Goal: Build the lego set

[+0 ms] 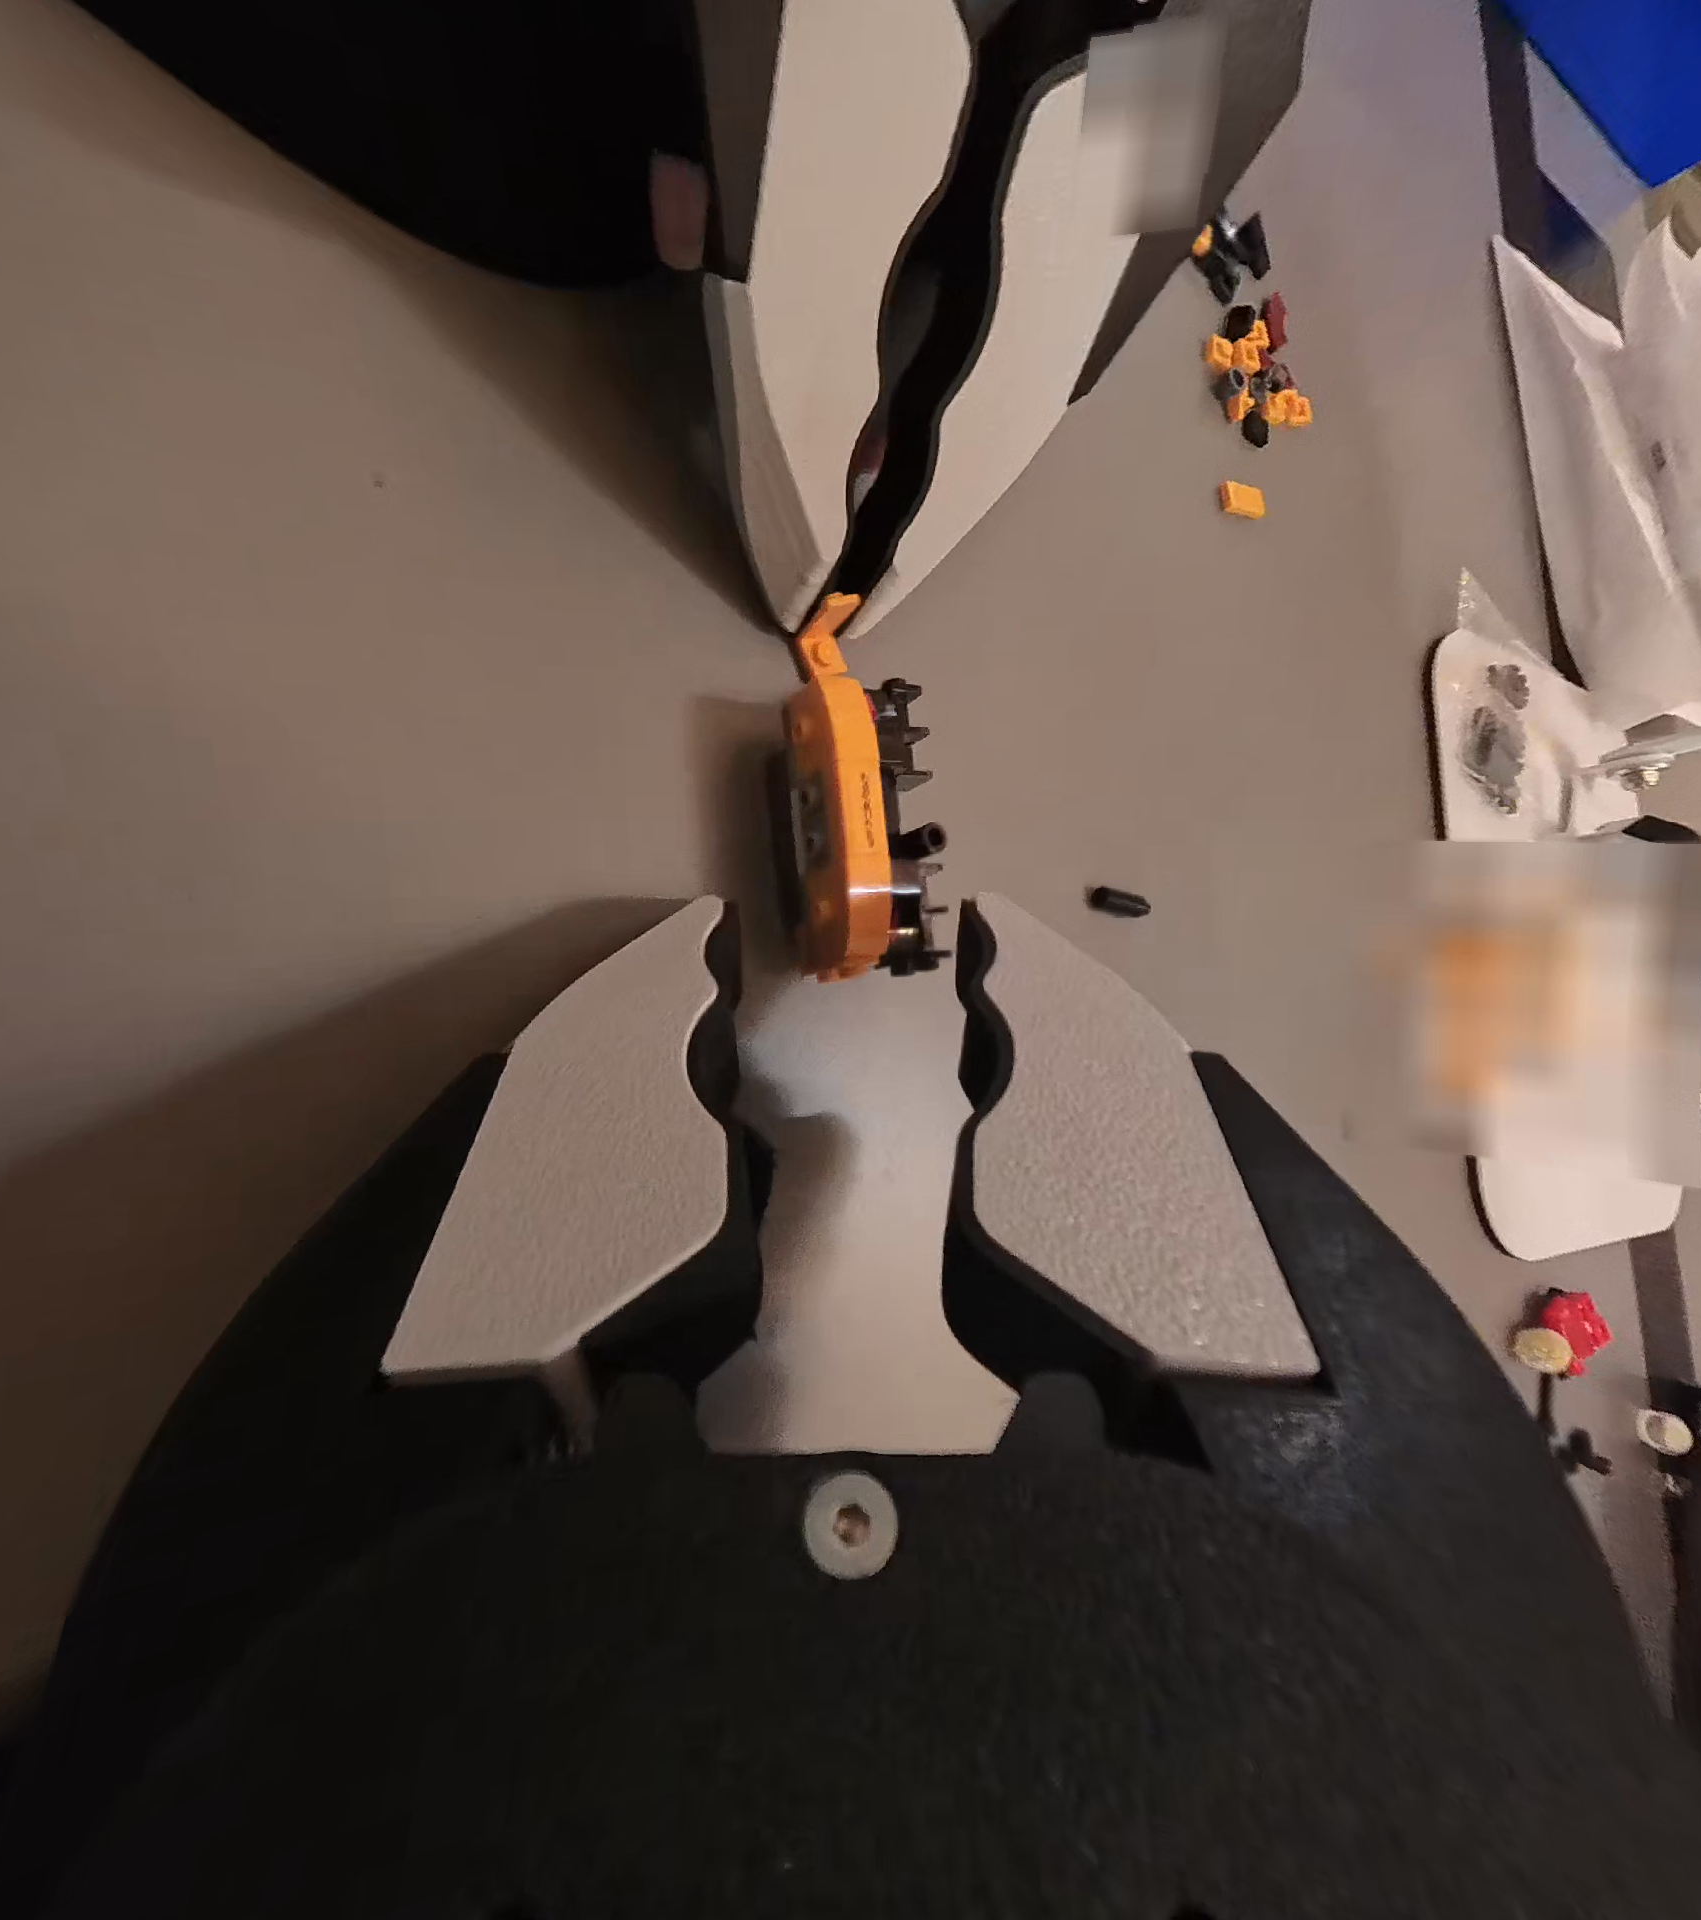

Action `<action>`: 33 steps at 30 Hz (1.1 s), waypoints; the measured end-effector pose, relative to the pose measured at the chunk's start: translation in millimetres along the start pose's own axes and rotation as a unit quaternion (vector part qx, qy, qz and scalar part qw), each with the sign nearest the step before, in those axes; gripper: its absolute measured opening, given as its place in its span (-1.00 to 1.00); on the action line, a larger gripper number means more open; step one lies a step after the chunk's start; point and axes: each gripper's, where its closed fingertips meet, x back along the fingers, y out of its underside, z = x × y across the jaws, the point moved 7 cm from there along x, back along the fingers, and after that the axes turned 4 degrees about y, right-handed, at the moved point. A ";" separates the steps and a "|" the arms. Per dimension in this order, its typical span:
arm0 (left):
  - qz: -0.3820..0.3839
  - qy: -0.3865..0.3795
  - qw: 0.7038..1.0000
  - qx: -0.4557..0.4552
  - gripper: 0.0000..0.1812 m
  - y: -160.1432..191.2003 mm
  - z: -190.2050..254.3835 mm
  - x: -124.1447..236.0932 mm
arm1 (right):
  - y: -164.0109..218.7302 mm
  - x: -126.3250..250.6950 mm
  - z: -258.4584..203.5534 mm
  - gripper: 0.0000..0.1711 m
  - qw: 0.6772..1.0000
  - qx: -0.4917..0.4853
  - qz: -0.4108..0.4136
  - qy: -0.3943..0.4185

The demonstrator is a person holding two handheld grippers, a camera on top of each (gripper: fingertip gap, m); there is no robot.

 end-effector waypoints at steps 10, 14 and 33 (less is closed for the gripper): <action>0.000 0.008 0.999 -0.035 -0.71 0.9 6.6 1.4 | -9.1 -1.3 26.5 -0.69 0.971 -0.093 -0.043 -0.215; 0.046 -0.021 0.995 -0.088 -0.55 -7.4 8.3 8.0 | -9.8 1.0 43.2 -0.69 0.919 -0.209 -0.023 -0.333; 0.174 -0.132 0.952 -0.213 -0.64 -38.8 25.1 20.3 | -0.7 -8.7 55.5 -0.69 0.748 -0.432 0.076 -0.498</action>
